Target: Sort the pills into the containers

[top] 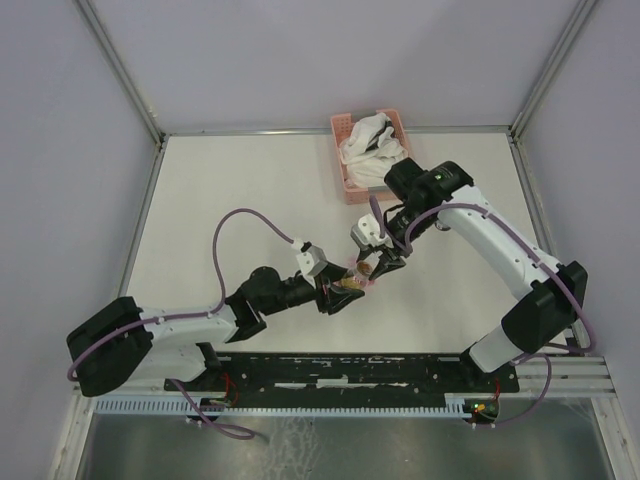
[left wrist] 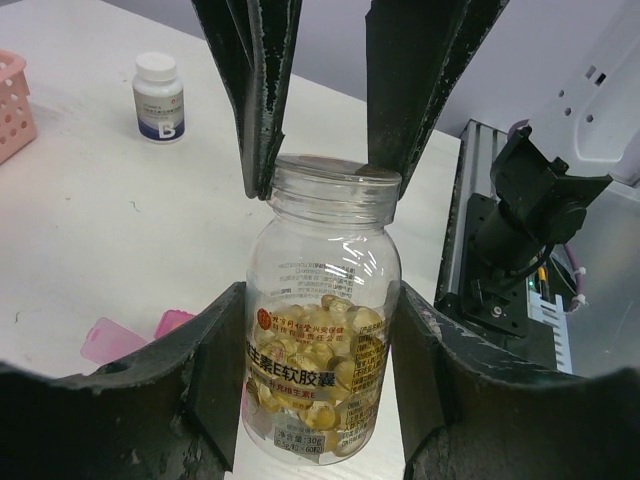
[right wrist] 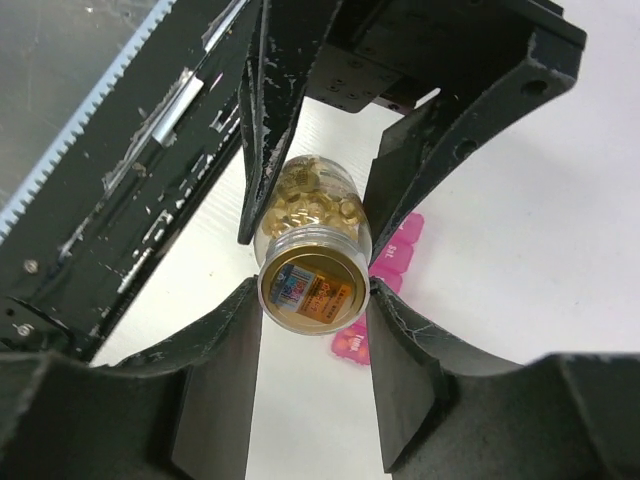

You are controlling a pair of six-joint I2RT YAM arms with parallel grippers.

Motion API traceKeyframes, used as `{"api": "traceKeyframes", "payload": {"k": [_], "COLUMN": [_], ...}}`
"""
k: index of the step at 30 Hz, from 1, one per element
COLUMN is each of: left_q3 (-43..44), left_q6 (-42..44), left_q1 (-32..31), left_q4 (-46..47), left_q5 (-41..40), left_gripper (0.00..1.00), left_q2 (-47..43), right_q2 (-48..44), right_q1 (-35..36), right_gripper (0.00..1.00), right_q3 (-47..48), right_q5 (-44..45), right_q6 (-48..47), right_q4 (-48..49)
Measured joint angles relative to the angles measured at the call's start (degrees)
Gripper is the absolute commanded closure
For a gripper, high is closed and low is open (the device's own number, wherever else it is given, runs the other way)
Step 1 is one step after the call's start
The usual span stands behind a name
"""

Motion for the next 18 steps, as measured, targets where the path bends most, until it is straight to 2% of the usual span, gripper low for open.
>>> {"api": "traceKeyframes", "payload": {"k": [4,5,7,8,9,14,18], "left_q3": [0.0,0.0,0.0,0.0,0.0,0.0,0.0], "left_q6": [0.0,0.0,0.0,0.0,0.0,0.0,0.0], "left_q1": [0.0,0.0,0.2,0.2,0.2,0.4,0.4], "left_q4": [0.0,0.0,-0.8,-1.4,-1.8,-2.6,-2.7], "left_q5": [0.3,0.2,-0.2,-0.5,-0.7,-0.7,-0.8], "left_gripper": [0.97,0.97,0.97,0.97,0.97,0.97,0.97], "left_q2": [0.6,0.7,1.1,1.2,1.4,1.7,1.8], "right_q2": [0.0,0.1,0.0,0.0,0.0,-1.3,-3.3], "right_q1": [0.1,0.1,0.1,0.1,0.1,0.1,0.1], "right_gripper": [0.41,0.34,0.13,0.06,0.03,0.0,0.0], "right_q3": [-0.5,-0.5,-0.5,-0.5,-0.5,-0.5,-0.3], "right_q5": [0.3,0.3,0.0,-0.1,-0.2,-0.6,0.2], "right_q6": [-7.2,-8.2,-9.0,-8.3,-7.2,4.8,18.6], "right_q4": [-1.1,-1.3,-1.8,-1.8,-1.6,3.4,7.1]}}
